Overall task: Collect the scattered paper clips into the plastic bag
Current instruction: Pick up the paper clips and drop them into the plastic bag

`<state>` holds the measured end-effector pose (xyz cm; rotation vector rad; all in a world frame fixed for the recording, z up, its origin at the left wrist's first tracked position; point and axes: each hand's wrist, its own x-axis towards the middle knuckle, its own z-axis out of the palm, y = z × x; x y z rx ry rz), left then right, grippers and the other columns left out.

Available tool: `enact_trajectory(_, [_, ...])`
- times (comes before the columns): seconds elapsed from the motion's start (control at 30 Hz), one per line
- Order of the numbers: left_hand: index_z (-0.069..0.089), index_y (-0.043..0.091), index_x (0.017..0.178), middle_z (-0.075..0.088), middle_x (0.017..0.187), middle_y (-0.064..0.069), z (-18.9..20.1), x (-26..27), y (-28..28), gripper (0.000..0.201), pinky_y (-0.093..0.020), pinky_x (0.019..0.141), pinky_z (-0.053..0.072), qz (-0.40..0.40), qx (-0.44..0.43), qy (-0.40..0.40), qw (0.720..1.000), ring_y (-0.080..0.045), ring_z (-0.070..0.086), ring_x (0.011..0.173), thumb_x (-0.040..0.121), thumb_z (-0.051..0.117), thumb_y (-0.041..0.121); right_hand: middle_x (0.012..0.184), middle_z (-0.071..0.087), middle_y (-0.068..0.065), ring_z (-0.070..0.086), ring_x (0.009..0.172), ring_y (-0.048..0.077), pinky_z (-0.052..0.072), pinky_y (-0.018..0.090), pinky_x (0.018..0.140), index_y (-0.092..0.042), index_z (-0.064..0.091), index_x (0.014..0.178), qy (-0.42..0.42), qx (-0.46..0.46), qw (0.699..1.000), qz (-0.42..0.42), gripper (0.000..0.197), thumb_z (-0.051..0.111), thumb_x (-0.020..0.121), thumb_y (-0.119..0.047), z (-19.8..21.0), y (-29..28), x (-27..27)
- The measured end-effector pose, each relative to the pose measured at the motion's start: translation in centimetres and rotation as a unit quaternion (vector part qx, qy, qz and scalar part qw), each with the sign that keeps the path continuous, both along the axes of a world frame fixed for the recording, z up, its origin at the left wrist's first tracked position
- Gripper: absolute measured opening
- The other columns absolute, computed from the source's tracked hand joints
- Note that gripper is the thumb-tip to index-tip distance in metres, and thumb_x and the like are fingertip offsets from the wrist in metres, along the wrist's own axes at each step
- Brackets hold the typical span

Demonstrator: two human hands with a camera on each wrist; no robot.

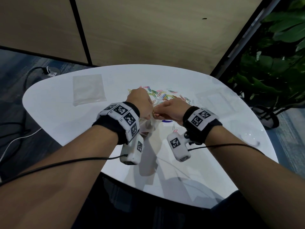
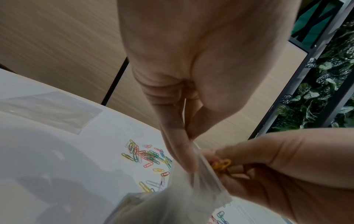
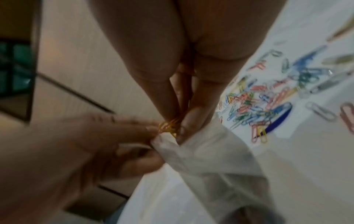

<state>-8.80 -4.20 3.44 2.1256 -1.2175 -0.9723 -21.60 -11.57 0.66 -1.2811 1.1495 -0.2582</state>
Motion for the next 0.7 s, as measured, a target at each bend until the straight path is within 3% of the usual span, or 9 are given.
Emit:
enact_trajectory(0.07, [0.074,0.001,0.104,0.078,0.087,-0.018,0.0,0.0,0.0,0.021,-0.041,0.085,0.062,0.000,0.002,-0.002,1.000,-0.029,0.076,0.084,0.088,0.061,-0.003,0.090,0.073,0.019,0.070,0.075,0.024,0.060,0.033,0.083,0.003,0.074,0.094,0.077,-0.094,0.992,0.024,0.014,0.068,0.082,0.005,-0.3,0.5,0.6])
enact_trajectory(0.17, [0.076,0.003,0.104,0.078,0.086,-0.019,0.0,0.1,0.0,0.026,-0.041,0.085,0.062,-0.001,0.001,-0.002,1.000,-0.030,0.076,0.084,0.086,0.060,-0.007,0.080,0.071,0.002,0.067,0.071,0.018,0.058,0.026,0.070,-0.015,0.078,0.090,0.198,-0.294,0.930,0.098,0.020,0.072,0.074,-0.005,-0.4,0.9,1.5])
enact_trajectory(0.3, [0.077,0.002,0.098,0.077,0.083,-0.020,0.1,0.2,0.1,0.029,-0.039,0.084,0.062,0.002,-0.007,0.000,1.000,-0.027,0.077,0.077,0.087,0.051,-0.007,0.073,0.072,0.007,0.062,0.068,0.021,0.049,0.026,0.066,-0.015,0.079,0.083,0.225,-0.391,0.864,0.221,0.018,0.061,0.081,-0.013,-0.2,1.1,1.7])
enact_trajectory(0.37, [0.076,0.002,0.097,0.077,0.082,-0.020,0.0,0.4,0.0,0.027,-0.039,0.082,0.063,0.010,-0.012,0.003,1.000,-0.028,0.077,0.075,0.087,0.053,-0.006,0.079,0.074,0.005,0.066,0.069,0.016,0.052,0.028,0.068,-0.013,0.078,0.090,0.170,-0.340,0.893,0.239,0.018,0.061,0.087,-0.016,0.6,0.5,1.2])
enact_trajectory(0.43, [0.074,0.003,0.102,0.077,0.083,-0.019,-0.1,0.7,0.0,0.025,-0.040,0.083,0.063,0.020,-0.011,0.006,1.000,-0.030,0.077,0.079,0.087,0.055,-0.006,0.087,0.075,0.008,0.072,0.076,0.018,0.059,0.030,0.071,-0.007,0.076,0.093,0.053,-0.249,0.952,0.167,0.015,0.064,0.090,-0.015,1.3,-0.8,0.1])
enact_trajectory(0.5, [0.074,0.004,0.106,0.077,0.087,-0.017,-0.1,1.0,-0.1,0.027,-0.041,0.084,0.062,0.023,-0.009,0.002,1.000,-0.031,0.076,0.085,0.087,0.058,-0.006,0.091,0.075,0.012,0.073,0.080,0.025,0.060,0.035,0.070,-0.004,0.074,0.095,-0.007,-0.202,0.978,0.060,0.015,0.064,0.091,-0.015,1.4,-2.7,-1.8])
enact_trajectory(0.57, [0.075,0.005,0.108,0.077,0.090,-0.015,-0.1,1.4,0.0,0.028,-0.041,0.084,0.062,0.020,-0.010,0.001,1.000,-0.031,0.076,0.086,0.088,0.058,-0.005,0.100,0.074,0.010,0.072,0.090,0.026,0.060,0.035,0.076,-0.009,0.074,0.102,0.083,-0.236,0.968,0.015,0.018,0.062,0.092,-0.018,0.1,-5.2,-4.2])
enact_trajectory(0.63, [0.074,0.004,0.109,0.077,0.092,-0.014,-0.2,1.7,0.3,0.028,-0.041,0.083,0.062,0.016,-0.011,-0.005,1.000,-0.030,0.077,0.083,0.090,0.056,-0.005,0.127,0.065,0.006,0.063,0.114,0.025,0.051,0.037,0.098,-0.018,0.066,0.122,0.305,-0.274,0.909,0.074,0.031,0.056,0.095,-0.028,-2.6,-7.0,-6.9])
enact_trajectory(0.7, [0.073,0.006,0.108,0.074,0.091,-0.012,-0.3,2.0,0.5,0.027,-0.041,0.081,0.063,0.020,-0.010,-0.006,1.000,-0.029,0.077,0.078,0.092,0.054,-0.004,0.149,0.044,0.009,0.045,0.133,0.028,0.037,0.039,0.111,-0.018,0.045,0.142,0.458,-0.237,0.846,0.138,0.048,0.048,0.098,-0.036,-5.7,-7.5,-9.1])
